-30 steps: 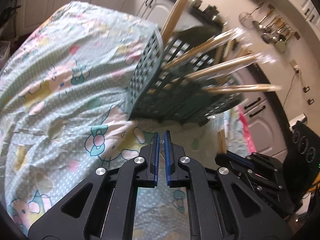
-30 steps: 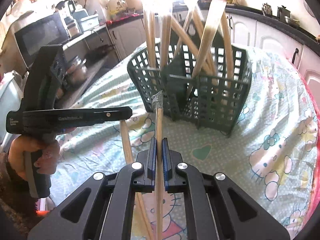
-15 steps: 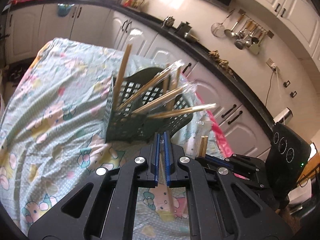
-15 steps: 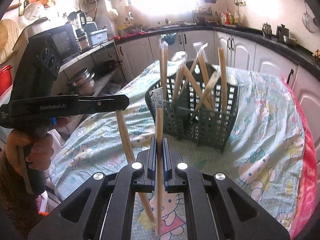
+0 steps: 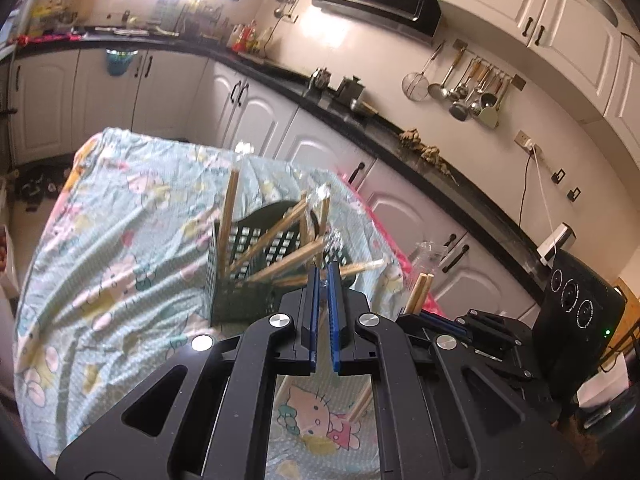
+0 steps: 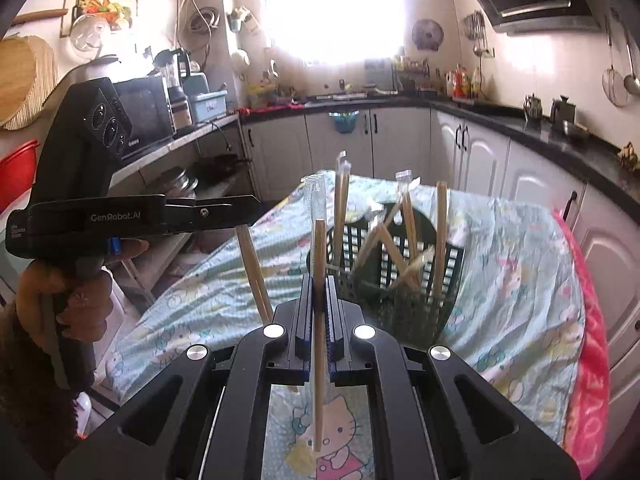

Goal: Organize utensils
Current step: 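Lift the held chopsticks with both tools and lower them into the green caddy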

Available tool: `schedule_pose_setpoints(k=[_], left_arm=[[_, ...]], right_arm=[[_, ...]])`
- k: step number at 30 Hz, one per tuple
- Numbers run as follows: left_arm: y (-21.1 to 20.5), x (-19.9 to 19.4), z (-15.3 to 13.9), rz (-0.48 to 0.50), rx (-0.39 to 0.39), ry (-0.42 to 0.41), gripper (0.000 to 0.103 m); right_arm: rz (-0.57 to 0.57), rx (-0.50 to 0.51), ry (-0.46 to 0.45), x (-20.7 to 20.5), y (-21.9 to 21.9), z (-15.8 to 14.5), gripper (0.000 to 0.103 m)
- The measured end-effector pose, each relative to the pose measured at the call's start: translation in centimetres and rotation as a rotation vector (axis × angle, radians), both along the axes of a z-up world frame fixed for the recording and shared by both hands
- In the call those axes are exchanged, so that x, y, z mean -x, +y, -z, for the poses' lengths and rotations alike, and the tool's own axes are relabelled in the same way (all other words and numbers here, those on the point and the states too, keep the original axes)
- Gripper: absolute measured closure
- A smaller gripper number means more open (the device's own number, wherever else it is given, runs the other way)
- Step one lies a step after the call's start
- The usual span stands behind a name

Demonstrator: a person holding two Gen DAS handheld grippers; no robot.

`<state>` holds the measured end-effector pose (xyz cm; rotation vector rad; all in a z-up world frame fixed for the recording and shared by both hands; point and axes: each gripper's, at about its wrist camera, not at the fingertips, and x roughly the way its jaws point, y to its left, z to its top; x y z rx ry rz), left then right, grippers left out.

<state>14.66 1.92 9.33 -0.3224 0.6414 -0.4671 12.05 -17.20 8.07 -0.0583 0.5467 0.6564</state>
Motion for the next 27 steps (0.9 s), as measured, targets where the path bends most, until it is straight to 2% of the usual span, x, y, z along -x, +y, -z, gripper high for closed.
schedule_pose_setpoints(k=[15, 22, 27], left_arm=[[0.2, -0.6, -6.7, -0.013, -0.01, -0.146, 0.101], [0.4, -1.0, -10.4, -0.047, -0.028, -0.243, 0.101], [0.7, -2.1, -12.0, -0.076, -0.032, -0.269, 0.101]], right_arm=[[0.046, -0.075, -0.177, -0.7, -1.3, -6.9, 0.097], [0.083, -0.115, -0.266, -1.4, -2.9, -10.3, 0.097], [0.117, -0.133, -0.32, -2.5, -3.9, -12.3, 0.097]])
